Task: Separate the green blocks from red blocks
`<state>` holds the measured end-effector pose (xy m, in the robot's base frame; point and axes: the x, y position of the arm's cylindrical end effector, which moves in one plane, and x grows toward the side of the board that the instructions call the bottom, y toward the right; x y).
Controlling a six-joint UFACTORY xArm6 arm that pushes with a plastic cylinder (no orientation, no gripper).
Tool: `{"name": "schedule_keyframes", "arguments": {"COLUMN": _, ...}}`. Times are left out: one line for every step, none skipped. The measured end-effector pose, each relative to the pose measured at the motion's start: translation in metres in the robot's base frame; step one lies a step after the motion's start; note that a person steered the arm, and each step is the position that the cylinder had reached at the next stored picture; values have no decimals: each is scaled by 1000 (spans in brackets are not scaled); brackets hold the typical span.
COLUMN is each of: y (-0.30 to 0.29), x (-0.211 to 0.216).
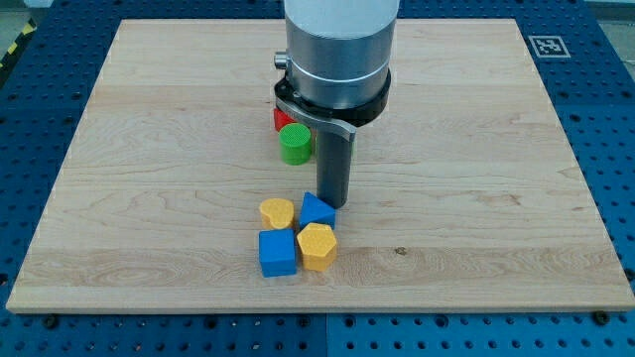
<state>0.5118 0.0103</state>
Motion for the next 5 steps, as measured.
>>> {"name": "schedule_keyframes", "arguments": {"y": 0, "x": 0}}
{"name": "schedule_keyframes", "arguments": {"y": 0, "x": 0}}
{"name": "schedule_keyframes", "arguments": {"y": -2, "x": -20}}
{"name": "schedule_keyframes", "arguments": {"y": -18, "x": -37}}
{"name": "schedule_keyframes", "arguments": {"y": -55, "x": -31}}
